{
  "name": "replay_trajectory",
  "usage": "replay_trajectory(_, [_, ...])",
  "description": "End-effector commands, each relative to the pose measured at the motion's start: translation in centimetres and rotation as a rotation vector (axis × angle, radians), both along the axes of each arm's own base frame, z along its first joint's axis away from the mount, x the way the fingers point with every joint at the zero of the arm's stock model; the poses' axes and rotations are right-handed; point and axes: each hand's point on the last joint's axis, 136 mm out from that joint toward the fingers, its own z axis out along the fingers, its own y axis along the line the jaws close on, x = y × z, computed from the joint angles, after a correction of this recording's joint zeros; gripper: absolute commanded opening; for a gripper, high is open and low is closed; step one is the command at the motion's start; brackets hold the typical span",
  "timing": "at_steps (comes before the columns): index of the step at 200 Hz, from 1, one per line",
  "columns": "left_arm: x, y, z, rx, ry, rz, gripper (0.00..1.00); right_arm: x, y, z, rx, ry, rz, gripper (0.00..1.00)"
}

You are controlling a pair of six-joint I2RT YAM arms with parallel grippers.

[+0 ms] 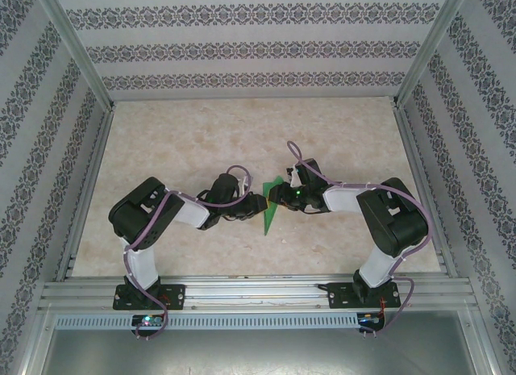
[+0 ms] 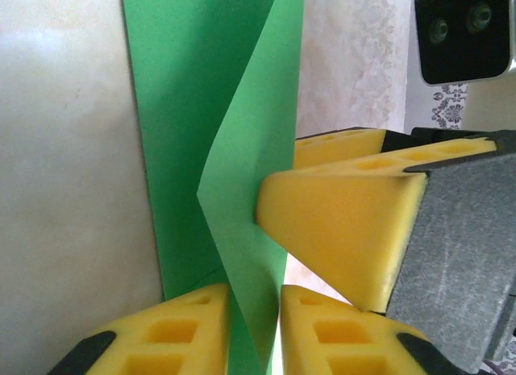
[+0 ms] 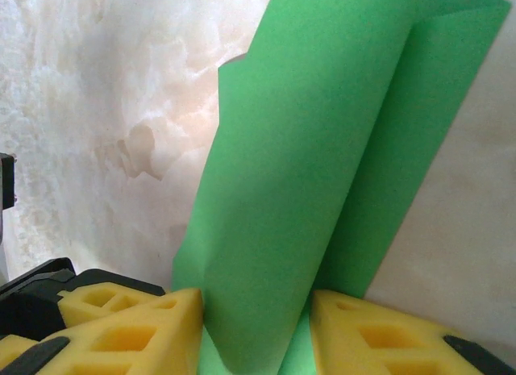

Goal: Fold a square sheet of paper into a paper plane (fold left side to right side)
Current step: Fold the wing for the fifth time at the center of the table.

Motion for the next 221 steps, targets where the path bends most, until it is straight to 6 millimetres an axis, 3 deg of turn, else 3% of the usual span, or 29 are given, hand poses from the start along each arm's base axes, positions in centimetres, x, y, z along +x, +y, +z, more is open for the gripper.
replay_trajectory(1, [0.8,0.5,-0.9,0.04,-0.004,0.007,0.2,-0.7,-0.7,-2.0,-0.074,0.037,-0.005,0.42])
replay_trajectory(65, [0.7,0.7,-2.2,0.076,0.019,0.007,0.12,-0.8,-0.8,-2.2,-0.084,0.043,0.001,0.42])
replay_trajectory(221, [0.3,1.2,-5.2,0.144,0.099,0.006,0.07,-0.1,-1.0,-0.7,-0.06,0.02,-0.018,0.42])
